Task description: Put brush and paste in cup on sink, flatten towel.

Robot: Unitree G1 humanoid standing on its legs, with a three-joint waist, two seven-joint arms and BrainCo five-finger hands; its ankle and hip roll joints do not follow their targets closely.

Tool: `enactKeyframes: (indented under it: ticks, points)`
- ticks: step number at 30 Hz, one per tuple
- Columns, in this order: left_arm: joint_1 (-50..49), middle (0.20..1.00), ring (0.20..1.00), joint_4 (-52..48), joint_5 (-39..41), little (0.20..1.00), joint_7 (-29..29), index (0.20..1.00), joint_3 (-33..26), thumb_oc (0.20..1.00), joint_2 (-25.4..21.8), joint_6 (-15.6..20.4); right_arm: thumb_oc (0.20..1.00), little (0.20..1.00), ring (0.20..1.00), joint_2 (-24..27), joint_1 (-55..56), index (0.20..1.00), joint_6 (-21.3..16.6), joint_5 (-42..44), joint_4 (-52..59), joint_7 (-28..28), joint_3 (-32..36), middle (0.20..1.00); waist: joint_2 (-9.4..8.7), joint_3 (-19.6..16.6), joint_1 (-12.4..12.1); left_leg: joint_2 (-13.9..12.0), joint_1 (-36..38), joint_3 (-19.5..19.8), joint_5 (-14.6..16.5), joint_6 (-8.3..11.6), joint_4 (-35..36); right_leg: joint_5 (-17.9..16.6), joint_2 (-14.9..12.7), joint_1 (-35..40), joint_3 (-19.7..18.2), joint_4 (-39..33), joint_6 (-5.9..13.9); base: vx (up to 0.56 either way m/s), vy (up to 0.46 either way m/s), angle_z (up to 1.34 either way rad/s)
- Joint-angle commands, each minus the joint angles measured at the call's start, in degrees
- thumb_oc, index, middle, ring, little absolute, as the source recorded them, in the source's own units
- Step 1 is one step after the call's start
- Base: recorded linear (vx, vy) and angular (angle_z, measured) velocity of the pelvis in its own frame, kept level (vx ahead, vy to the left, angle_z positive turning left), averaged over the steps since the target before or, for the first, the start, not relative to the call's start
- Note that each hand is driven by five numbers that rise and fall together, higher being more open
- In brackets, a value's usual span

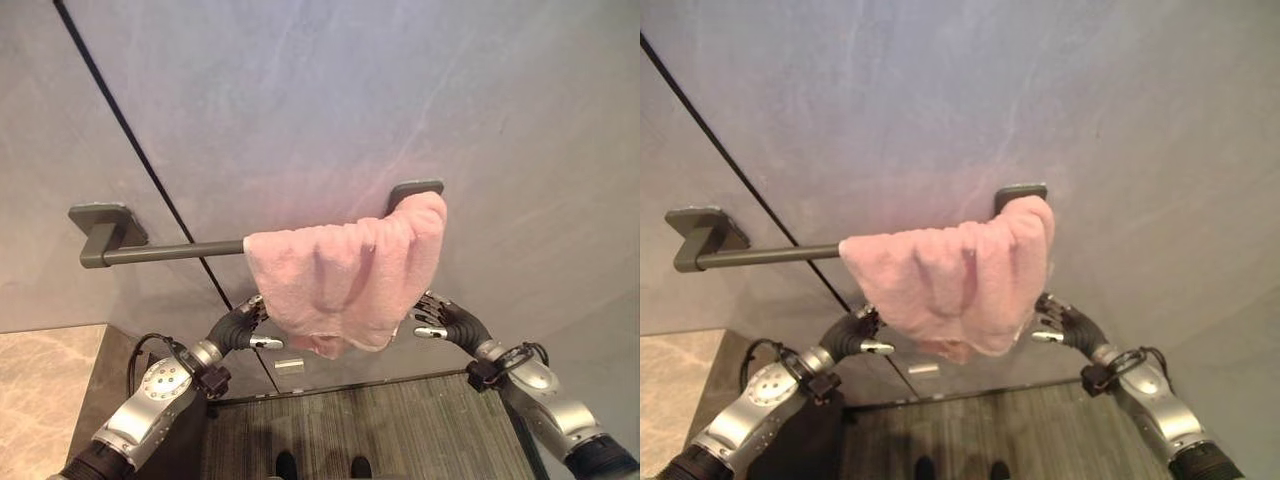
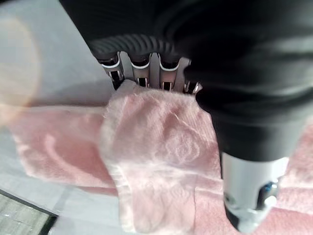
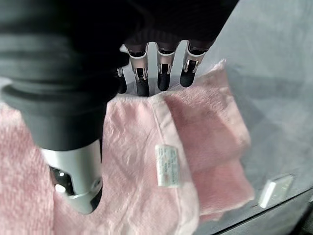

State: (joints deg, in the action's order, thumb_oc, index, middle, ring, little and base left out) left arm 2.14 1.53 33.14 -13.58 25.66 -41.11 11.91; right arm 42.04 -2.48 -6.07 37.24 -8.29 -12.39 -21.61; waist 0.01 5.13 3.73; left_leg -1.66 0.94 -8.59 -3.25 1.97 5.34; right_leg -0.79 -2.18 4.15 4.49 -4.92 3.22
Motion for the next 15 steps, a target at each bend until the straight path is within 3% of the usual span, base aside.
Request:
enactKeyframes:
  ticks: [1, 4, 5, 6, 7, 8, 15]
  points:
    - [4.94, 1.0, 1.0, 0.15, -1.88, 1.0, 2.56, 1.0, -0.69, 1.0, 1.3, 2.46, 0.2, 0.2, 0.2, -4.99, -8.54, 0.2, -3.4, -0.95, 4.67, 1.72, -0.34, 0.2, -3.16, -2.77, -2.12, -3.92, 3.36, -1.56, 1.45, 3.85, -0.34, -6.19, -10.08, -2.61, -1.46, -0.08, 9.56, 0.0, 0.0, 0.0]
    - [5.8, 1.0, 1.0, 2.48, -2.78, 1.0, 3.14, 1.0, 0.45, 1.0, 3.52, 1.61, 0.2, 0.2, 0.2, -6.5, -8.13, 0.2, -3.07, -1.23, 4.73, 2.27, -0.01, 0.2, -3.17, -2.87, -1.8, -4.01, 3.41, -1.58, 1.54, 3.79, -0.34, -6.04, -9.97, -2.58, -1.57, -0.08, 9.46, 0.0, 0.0, 0.0]
    - [6.23, 0.837, 0.837, 3.08, -3.34, 0.837, 3.22, 0.837, 0.85, 0.837, 4.31, 1.65, 0.2, 0.2, 0.2, -6.99, -8.04, 0.2, -2.97, -1.44, 4.72, 2.34, 0.02, 0.2, -3.19, -2.9, -1.7, -3.99, 3.4, -1.62, 1.58, 3.77, -0.34, -6.0, -9.93, -2.58, -1.64, -0.08, 9.45, 0.0, 0.0, 0.0]
    - [6.66, 0.743, 0.743, 3.49, -3.6, 0.743, 3.42, 0.743, 1.2, 0.743, 5.05, 1.58, 0.2, 0.2, 0.2, -7.41, -8.05, 0.2, -2.93, -1.53, 4.74, 2.37, -0.12, 0.2, -3.18, -2.89, -1.63, -4.0, 3.4, -1.63, 1.58, 3.76, -0.34, -5.99, -9.92, -2.56, -1.65, -0.08, 9.43, 0.0, 0.0, 0.0]
    - [6.73, 0.304, 0.304, 4.38, -3.47, 0.304, 3.55, 0.304, 1.54, 0.304, 6.25, 1.56, 0.2, 0.2, 0.2, -7.99, -7.83, 0.2, -2.86, -1.3, 4.57, 2.52, -0.06, 0.2, -3.23, -2.84, -1.51, -4.01, 3.47, -1.59, 1.58, 3.72, -0.34, -6.0, -9.88, -2.5, -1.65, -0.08, 9.39, 0.0, 0.0, 0.0]
    - [6.73, 0.2, 0.2, 4.79, -3.78, 0.2, 3.8, 0.2, 1.67, 0.2, 6.97, 1.63, 0.2, 0.2, 0.2, -8.38, -7.77, 0.2, -2.89, -1.24, 4.5, 2.57, -0.09, 0.2, -3.24, -2.81, -1.47, -4.01, 3.46, -1.56, 1.6, 3.69, -0.34, -5.98, -9.88, -2.48, -1.67, -0.08, 9.37, 0.0, 0.0, 0.0]
    - [3.34, 0.2, 0.2, -0.52, -3.43, 0.2, 3.5, 0.2, -2.11, 0.2, 6.13, 2.14, 0.2, 0.2, 0.2, -8.99, -3.82, 0.2, -3.78, 0.39, 9.91, 1.89, 3.0, 0.2, -3.31, -2.74, -1.49, -4.07, 3.42, -1.17, 1.75, 3.63, -0.34, -5.77, -9.76, -2.33, -1.44, -0.08, 9.28, 0.0, 0.0, 0.0]
